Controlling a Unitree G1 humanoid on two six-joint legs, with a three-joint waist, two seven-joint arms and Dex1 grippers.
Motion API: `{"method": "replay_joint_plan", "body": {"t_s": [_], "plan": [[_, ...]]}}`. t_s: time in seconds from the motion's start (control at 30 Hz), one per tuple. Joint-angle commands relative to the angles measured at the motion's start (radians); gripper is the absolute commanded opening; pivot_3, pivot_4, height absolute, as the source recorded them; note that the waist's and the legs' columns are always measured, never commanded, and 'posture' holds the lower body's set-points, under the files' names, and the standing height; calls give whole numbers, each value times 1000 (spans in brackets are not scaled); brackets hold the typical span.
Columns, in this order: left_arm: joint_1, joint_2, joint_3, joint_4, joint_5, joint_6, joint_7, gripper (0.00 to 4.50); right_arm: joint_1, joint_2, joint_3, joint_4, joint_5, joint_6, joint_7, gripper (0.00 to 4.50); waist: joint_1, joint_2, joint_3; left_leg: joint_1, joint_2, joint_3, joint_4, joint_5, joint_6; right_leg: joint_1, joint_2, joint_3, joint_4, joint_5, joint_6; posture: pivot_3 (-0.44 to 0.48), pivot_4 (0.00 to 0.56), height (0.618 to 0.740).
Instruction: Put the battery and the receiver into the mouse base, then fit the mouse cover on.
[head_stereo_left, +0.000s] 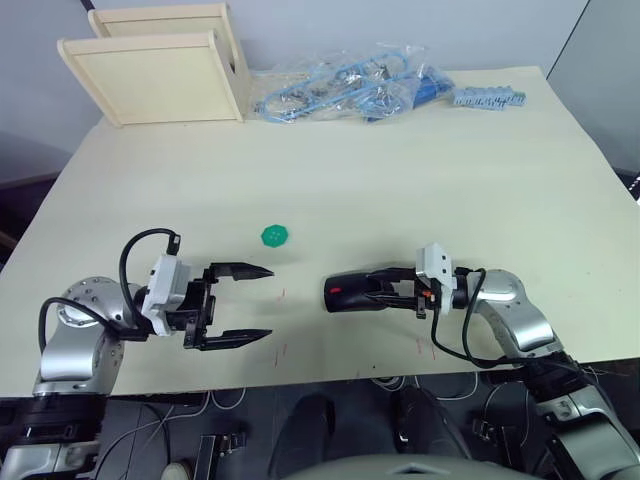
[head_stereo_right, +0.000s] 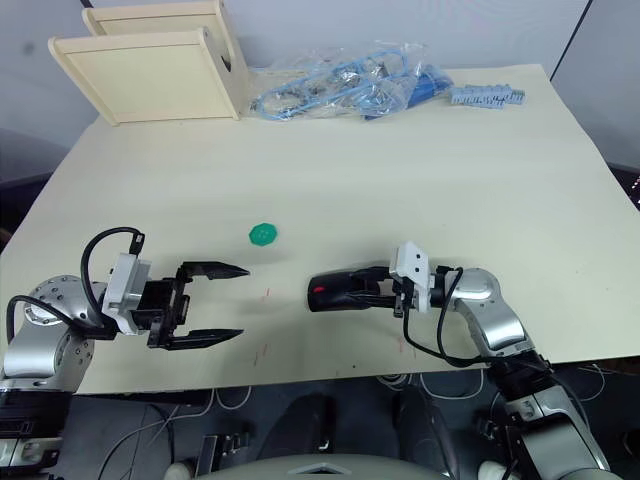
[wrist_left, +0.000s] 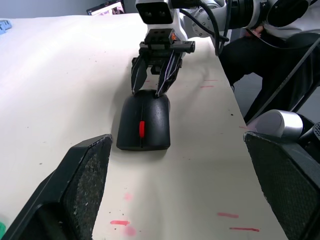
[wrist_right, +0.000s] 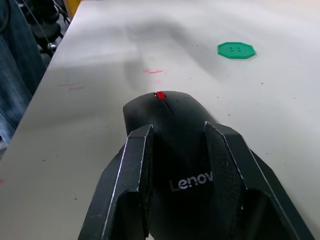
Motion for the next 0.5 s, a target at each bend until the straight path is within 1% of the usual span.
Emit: {"method": "replay_joint_plan", "body": {"t_s": [0.03,0.17,0.37,0.5], "plan": [[7,9,29,-11,-16,1,-10,4500,37,-3,-3,13,-8,-20,-6,1672,1,0,0,0,0,0,0,0,0,0,0,0,0,0,0,0,150,740],[25,-3,49,-22,-28,32,33,4500,48,1,-88,-33,62,-84,-16,1672,5,0,0,-1,0,-1,0,0,0,0,0,0,0,0,0,0,150,740],[38,-45,72,-11,2,78,181,4500,108,-74,-216,-133,119,-82,-51,1672,8,1,1,-4,0,-2,0,0,0,-1,-1,0,-4,0,0,0,150,740],[39,-80,79,7,51,71,294,4500,194,-137,-327,-207,163,-35,-98,1672,13,1,1,-4,0,-2,-1,0,0,-1,-1,-1,-4,0,0,0,150,740]]}}
